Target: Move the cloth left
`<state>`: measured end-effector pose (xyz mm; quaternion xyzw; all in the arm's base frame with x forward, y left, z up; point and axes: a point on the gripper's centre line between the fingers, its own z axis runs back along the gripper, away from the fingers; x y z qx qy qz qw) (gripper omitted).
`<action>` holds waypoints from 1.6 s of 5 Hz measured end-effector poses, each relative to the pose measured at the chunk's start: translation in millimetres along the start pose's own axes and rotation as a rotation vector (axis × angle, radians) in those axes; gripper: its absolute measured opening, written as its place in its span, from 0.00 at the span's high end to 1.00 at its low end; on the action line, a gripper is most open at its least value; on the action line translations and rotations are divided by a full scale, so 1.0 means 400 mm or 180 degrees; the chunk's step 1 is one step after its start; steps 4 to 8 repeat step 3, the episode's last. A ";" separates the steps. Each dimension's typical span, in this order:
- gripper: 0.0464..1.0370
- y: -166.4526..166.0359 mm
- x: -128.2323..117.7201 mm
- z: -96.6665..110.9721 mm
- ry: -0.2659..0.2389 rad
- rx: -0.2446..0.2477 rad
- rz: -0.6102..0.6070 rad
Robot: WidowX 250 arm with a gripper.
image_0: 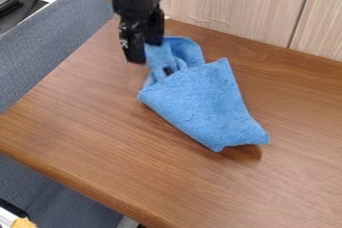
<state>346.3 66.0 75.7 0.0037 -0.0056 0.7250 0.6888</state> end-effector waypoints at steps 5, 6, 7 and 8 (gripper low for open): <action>0.04 0.021 0.020 0.115 -0.0123 -0.0239 0.0000; 0.04 0.021 0.020 0.115 -0.0123 -0.0239 0.0000; 0.04 0.021 0.020 0.115 -0.0123 -0.0239 0.0000; 0.04 0.021 0.020 0.115 -0.0123 -0.0239 0.0000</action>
